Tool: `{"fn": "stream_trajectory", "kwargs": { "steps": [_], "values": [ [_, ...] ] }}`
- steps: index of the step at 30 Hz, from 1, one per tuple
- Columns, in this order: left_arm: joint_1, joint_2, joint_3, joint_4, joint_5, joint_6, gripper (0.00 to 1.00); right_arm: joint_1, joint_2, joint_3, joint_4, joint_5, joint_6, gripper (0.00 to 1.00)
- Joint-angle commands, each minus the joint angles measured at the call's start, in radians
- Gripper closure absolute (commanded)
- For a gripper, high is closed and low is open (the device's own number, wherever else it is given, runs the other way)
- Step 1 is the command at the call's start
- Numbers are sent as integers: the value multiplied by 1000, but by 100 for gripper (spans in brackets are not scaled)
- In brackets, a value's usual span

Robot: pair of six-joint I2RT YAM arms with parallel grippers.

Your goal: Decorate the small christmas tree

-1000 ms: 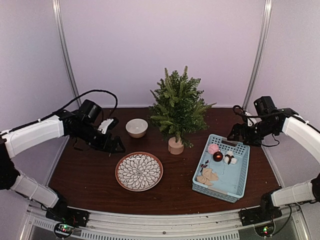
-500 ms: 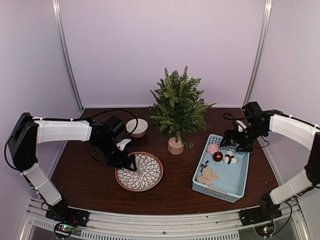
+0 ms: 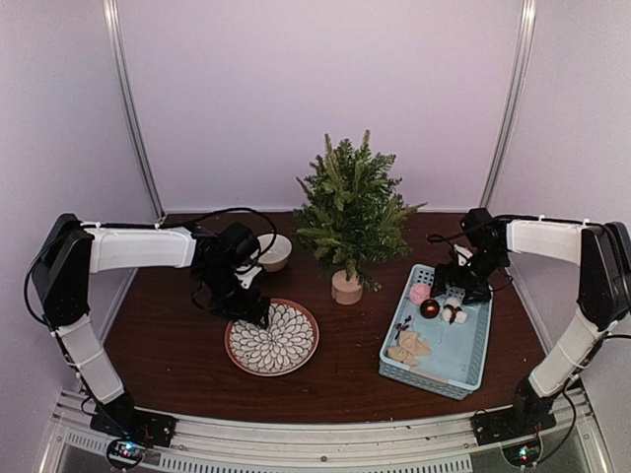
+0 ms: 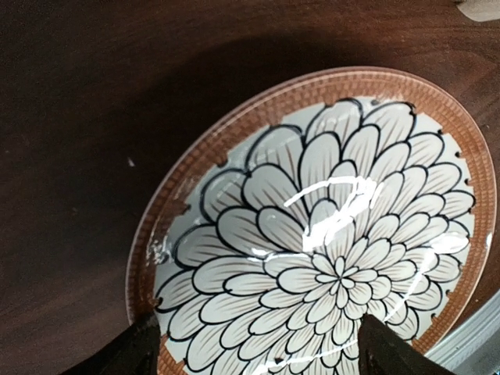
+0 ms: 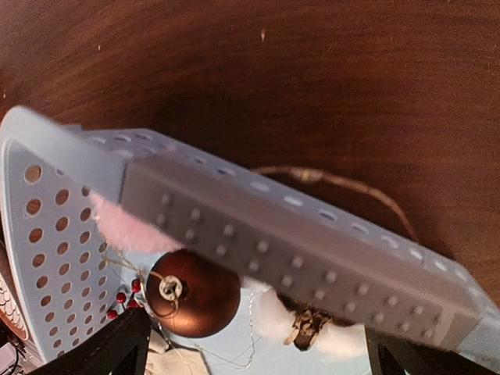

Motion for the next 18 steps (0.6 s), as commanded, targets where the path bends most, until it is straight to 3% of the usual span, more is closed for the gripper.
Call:
{"fn": "stream_trajectory", "kwargs": {
  "steps": [1,10,18],
  "values": [
    [22,36,40,-103,-197,-14,12,-38,36,67,5,90,-36,1],
    [117,46,66,-182,-345,-7,12,-125,144,182,17,120,-94,0],
    [317,59,46,-158,-386,74,12,-174,269,297,33,131,-104,1]
  ]
}}
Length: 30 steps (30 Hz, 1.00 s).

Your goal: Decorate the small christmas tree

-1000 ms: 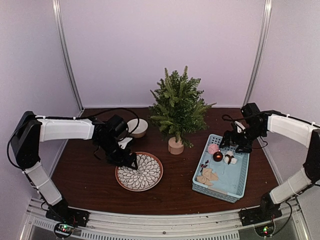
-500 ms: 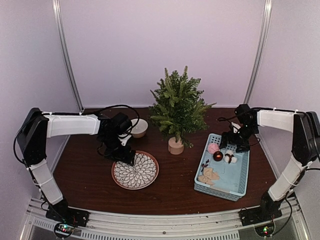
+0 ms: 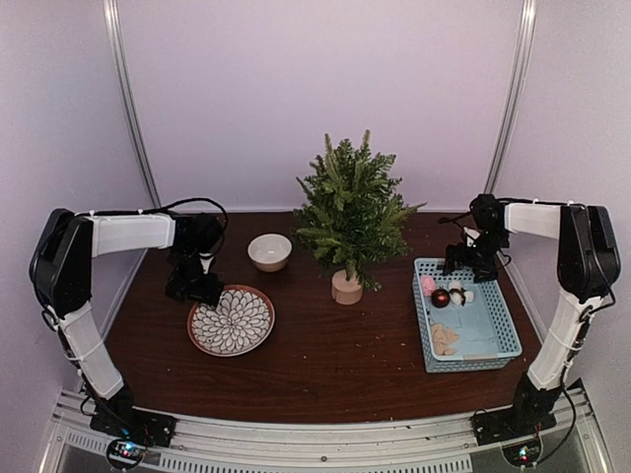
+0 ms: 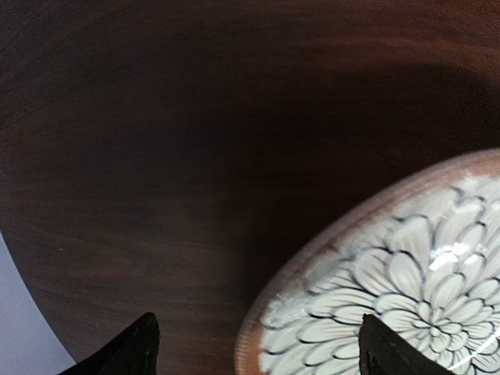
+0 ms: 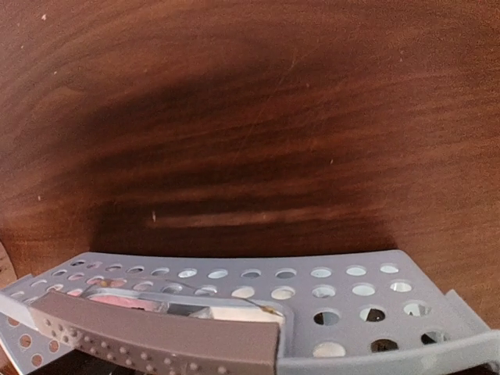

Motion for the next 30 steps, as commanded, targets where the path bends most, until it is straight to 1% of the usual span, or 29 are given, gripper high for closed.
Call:
{"fn": "stream_trajectory", "kwargs": {
  "steps": [1,5,10,14,16,18,20,22,24,27,29,30],
  "values": [
    [101,25,1,1,-62,70,12,-28,56,66,23,39,-13,1],
    [170,65,24,1,-108,111,12,-78,100,116,18,48,-13,0],
    [234,69,56,-9,-169,131,12,-97,115,176,3,26,-27,1],
    [295,77,75,-9,-233,172,11,-97,82,186,10,-24,-35,1],
    [352,96,91,-16,-220,176,11,-96,47,177,29,-60,-35,1],
    [411,112,108,-28,-152,154,12,-96,10,166,47,-96,-29,0],
    [418,94,119,-27,-121,149,12,-96,-36,151,68,-146,-17,1],
    [406,18,99,23,-50,166,12,-93,-100,117,113,-211,13,0],
    [399,-93,80,78,36,186,12,-87,-167,77,161,-272,48,0],
    [398,-205,70,128,223,210,11,-63,-239,27,210,-346,117,1],
    [392,-268,41,185,348,191,12,-43,-266,-7,256,-392,186,6],
    [385,-293,22,218,406,182,12,-6,-274,-23,285,-405,221,10]
  ]
}}
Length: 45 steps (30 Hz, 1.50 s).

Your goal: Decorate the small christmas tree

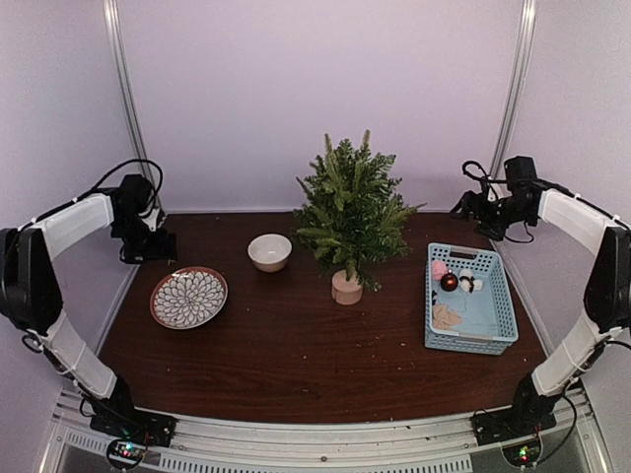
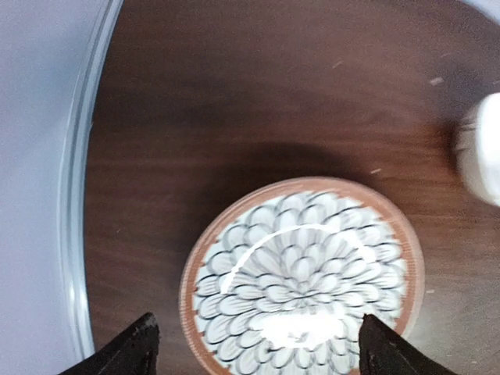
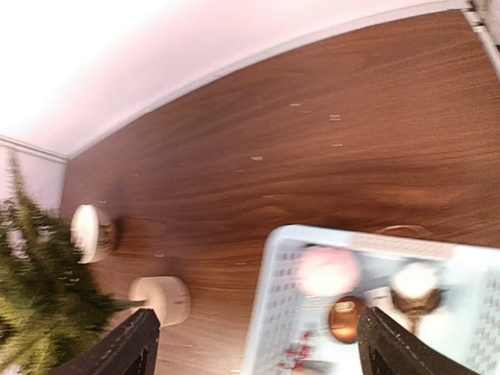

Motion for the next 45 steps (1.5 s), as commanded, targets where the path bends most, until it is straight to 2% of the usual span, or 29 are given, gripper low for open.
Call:
{"fn": "stream_trajectory", "kwargs": {
  "steps": [1,5,8,13,15,21,26,32,45],
  "values": [
    [-28,-153,-61,181,332,-7,12,96,-41,-76,142,-134,170,13],
    [-121,-200,-111,264,334,-45,14,194,-28,-120,244,-140,294,29],
    [-165,-203,-125,286,314,-83,16,241,-9,-182,380,-149,419,39],
    [-208,-207,-147,314,296,-122,17,296,27,-224,422,-101,487,53],
    [-210,-206,-153,315,279,-141,17,314,54,-248,492,-96,537,56],
    [-210,-216,-195,365,297,-196,17,380,181,-232,629,-102,606,60],
    [-210,-224,-196,363,289,-197,18,422,266,-193,661,-80,616,61],
    [-210,-224,-199,348,280,-185,18,441,368,-192,796,-102,660,64],
    [-210,-213,-197,328,264,-175,18,477,484,-209,1039,-193,731,63]
  ]
}}
